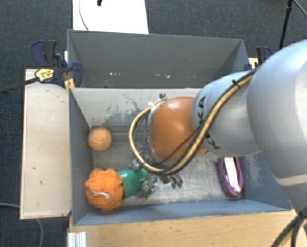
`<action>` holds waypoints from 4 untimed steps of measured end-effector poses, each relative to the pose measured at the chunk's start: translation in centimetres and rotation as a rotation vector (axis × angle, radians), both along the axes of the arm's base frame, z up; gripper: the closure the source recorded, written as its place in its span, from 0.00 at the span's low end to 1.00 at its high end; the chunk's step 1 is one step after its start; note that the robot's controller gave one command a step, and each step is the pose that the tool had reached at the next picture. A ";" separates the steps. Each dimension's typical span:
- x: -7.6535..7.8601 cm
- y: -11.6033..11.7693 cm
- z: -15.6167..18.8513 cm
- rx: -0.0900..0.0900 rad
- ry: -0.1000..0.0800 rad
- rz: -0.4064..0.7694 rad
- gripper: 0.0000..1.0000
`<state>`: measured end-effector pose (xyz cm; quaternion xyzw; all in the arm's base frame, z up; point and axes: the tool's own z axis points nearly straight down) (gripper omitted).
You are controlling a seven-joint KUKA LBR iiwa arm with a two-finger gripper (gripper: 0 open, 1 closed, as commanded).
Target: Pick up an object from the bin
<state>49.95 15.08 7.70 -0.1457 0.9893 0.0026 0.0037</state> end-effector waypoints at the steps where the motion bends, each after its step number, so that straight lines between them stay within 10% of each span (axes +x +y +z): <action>1: 0.0 0.0 0.0 0.000 0.000 -0.001 1.00; 4: -0.1 -0.2 2.5 -0.005 0.003 -0.003 1.00</action>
Offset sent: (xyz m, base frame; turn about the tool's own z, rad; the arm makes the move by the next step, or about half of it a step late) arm 0.0000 0.0001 0.0480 0.0000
